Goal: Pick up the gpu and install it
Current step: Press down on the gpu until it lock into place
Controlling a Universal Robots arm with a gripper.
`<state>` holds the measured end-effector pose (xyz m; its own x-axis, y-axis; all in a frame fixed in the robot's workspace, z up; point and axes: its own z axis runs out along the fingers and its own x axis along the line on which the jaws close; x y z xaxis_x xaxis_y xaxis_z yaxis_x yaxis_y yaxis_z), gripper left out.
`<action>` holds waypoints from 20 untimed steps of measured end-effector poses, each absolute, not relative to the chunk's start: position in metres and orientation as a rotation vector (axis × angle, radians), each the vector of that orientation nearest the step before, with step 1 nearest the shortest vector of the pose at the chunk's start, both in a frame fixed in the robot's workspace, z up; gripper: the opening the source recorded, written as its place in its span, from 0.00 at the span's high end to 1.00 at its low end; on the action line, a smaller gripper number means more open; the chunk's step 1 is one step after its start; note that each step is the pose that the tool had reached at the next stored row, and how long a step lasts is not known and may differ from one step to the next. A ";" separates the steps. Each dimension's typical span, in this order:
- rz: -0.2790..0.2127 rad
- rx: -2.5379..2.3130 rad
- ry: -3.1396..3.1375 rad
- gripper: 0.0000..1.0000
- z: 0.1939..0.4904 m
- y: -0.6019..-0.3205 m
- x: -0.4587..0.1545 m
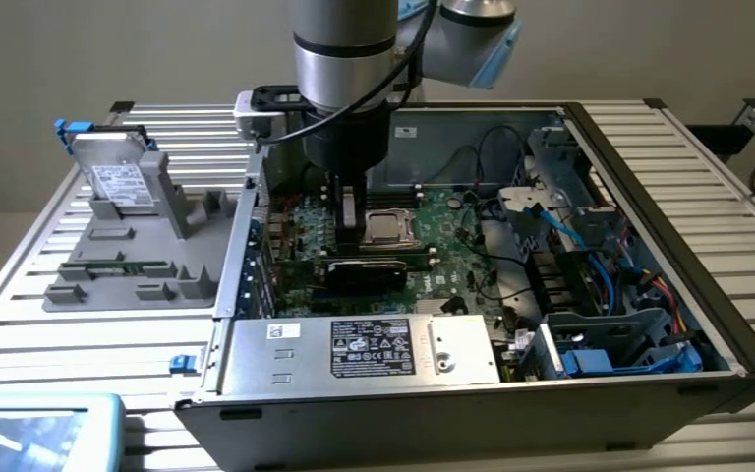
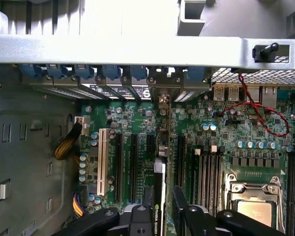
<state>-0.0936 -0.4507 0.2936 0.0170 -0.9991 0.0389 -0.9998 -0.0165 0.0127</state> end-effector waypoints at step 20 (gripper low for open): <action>0.054 2.214 -2.190 0.88 0.276 -0.443 -0.114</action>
<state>-0.1138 -0.4431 0.2762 0.0105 -0.9990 0.0436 -0.9999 -0.0108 -0.0054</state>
